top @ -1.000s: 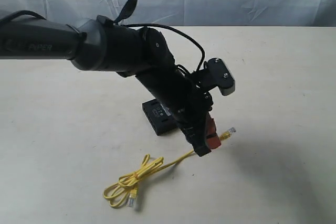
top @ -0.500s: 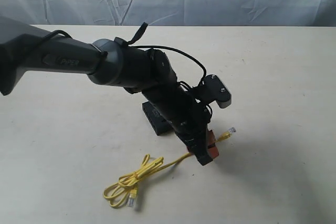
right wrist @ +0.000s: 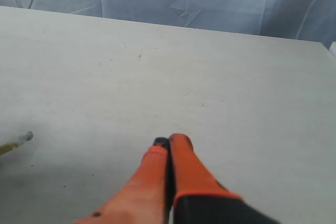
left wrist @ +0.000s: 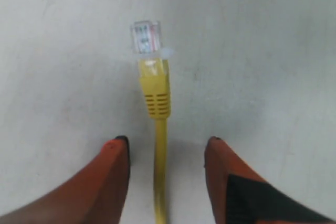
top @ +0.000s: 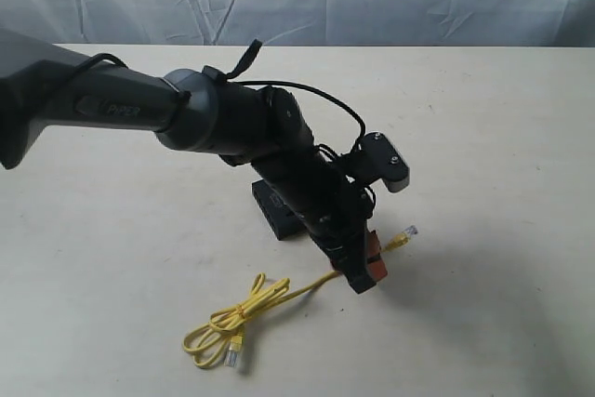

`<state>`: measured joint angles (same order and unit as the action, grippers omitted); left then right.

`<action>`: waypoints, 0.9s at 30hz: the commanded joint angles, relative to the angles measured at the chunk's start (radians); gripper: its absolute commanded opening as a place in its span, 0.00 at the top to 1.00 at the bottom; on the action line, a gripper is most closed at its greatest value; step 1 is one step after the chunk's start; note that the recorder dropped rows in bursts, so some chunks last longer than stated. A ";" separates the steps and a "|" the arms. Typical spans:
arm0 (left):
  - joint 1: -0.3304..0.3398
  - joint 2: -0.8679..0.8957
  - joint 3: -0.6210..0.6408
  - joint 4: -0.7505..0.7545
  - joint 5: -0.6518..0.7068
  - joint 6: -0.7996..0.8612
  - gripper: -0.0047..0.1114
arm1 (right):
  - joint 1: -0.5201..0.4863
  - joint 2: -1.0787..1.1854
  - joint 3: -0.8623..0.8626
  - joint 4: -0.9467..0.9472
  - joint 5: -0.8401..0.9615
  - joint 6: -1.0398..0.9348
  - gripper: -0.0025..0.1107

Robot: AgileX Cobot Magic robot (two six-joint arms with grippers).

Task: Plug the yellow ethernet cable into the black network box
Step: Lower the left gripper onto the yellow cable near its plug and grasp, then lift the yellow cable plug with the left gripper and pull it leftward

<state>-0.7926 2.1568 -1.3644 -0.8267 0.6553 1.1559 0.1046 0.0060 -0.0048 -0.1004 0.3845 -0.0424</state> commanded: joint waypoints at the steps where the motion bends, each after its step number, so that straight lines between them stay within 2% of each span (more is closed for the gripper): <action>1: -0.007 -0.008 -0.003 0.039 -0.003 0.003 0.58 | -0.004 -0.006 0.005 -0.001 -0.007 -0.002 0.97; 9: -0.007 -0.028 -0.003 0.050 -0.005 0.003 0.58 | -0.004 -0.006 0.005 -0.001 -0.007 -0.002 0.97; 20: -0.007 -0.026 -0.003 0.060 -0.003 0.003 0.96 | -0.004 -0.006 0.005 0.001 -0.007 -0.002 0.97; 27: -0.007 -0.026 -0.003 0.089 -0.003 0.003 0.96 | -0.004 -0.006 0.005 0.001 -0.007 -0.002 0.97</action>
<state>-0.7926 2.1394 -1.3644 -0.7525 0.6484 1.1559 0.1046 0.0060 -0.0048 -0.1004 0.3845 -0.0424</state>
